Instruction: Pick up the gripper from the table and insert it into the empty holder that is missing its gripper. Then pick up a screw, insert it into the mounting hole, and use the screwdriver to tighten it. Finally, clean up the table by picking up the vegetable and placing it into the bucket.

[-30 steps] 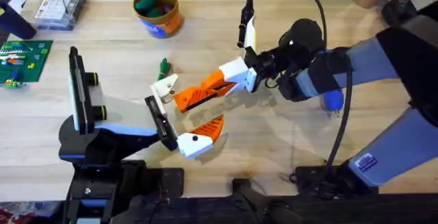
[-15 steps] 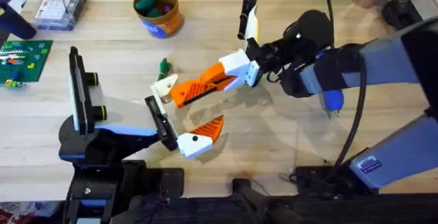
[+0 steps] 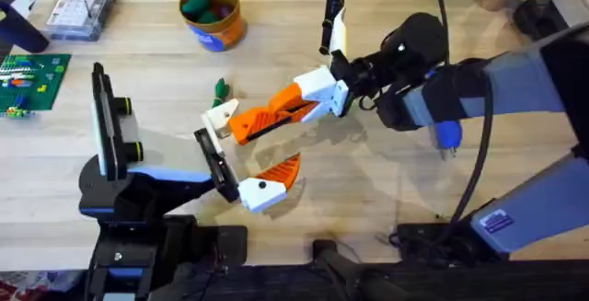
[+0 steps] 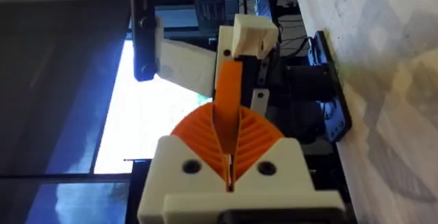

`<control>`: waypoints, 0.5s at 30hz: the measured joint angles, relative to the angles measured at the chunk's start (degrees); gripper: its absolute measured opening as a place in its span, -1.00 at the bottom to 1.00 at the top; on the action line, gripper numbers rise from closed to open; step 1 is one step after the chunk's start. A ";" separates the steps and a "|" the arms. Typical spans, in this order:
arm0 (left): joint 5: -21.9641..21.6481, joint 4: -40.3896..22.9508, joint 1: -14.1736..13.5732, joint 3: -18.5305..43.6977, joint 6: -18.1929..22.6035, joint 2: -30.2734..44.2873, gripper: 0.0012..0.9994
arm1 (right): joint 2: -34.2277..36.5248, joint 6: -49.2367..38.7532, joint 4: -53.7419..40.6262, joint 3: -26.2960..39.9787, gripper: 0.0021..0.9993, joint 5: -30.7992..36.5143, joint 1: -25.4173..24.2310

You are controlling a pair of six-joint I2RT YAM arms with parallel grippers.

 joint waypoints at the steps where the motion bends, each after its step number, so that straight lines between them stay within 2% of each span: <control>1: -0.20 0.02 0.00 0.00 0.01 -0.01 0.97 | 0.00 0.00 0.01 0.00 -0.97 0.00 0.00; 15: -1.10 0.12 0.00 0.00 4.64 -0.02 0.97 | 0.00 -0.02 -2.35 0.00 -0.97 0.00 0.00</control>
